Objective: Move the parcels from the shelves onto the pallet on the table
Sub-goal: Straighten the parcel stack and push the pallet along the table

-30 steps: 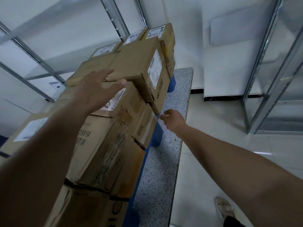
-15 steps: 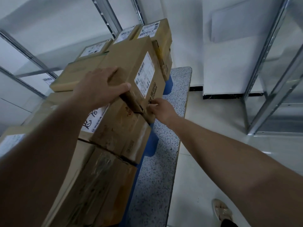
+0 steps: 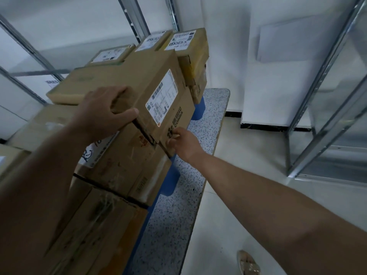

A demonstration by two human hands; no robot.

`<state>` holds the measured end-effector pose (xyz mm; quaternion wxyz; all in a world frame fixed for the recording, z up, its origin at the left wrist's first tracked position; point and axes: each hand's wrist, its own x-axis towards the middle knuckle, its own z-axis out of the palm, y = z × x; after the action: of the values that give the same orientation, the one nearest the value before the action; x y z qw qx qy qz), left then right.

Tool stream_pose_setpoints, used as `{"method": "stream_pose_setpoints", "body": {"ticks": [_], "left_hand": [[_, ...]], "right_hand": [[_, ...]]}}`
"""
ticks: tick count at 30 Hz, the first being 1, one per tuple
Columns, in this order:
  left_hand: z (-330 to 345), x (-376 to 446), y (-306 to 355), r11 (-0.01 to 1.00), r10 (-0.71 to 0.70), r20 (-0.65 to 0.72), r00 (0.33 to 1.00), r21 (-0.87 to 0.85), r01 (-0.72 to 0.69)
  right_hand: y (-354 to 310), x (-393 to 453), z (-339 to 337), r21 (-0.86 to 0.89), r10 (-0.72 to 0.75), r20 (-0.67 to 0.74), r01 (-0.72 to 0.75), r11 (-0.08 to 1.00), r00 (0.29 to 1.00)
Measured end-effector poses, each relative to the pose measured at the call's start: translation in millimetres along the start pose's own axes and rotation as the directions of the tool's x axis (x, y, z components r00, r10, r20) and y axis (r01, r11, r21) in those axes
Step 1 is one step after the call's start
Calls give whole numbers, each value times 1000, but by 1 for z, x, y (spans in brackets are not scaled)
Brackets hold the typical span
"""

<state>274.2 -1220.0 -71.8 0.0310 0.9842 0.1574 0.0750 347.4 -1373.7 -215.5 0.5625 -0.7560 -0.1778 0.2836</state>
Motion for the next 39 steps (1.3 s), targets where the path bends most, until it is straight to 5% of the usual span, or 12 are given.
{"method": "stream_pose_setpoints", "body": {"ticks": [8, 20, 31, 39], "left_hand": [[-3, -5, 5, 999, -7, 20, 1000, -43, 8], [-31, 41, 37, 984, 49, -22, 999, -172, -52], [-15, 150, 92, 987, 153, 35, 988, -47, -152], [11, 208, 102, 984, 92, 199, 976, 133, -119]], "right_hand": [[1, 0, -12, -61, 14, -7, -14, 998, 1000], [-1, 22, -58, 81, 57, -291, -34, 996, 955], [-45, 103, -128, 42, -37, -387, 57, 997, 921], [-63, 151, -138, -61, -82, -273, 68, 996, 959]]}}
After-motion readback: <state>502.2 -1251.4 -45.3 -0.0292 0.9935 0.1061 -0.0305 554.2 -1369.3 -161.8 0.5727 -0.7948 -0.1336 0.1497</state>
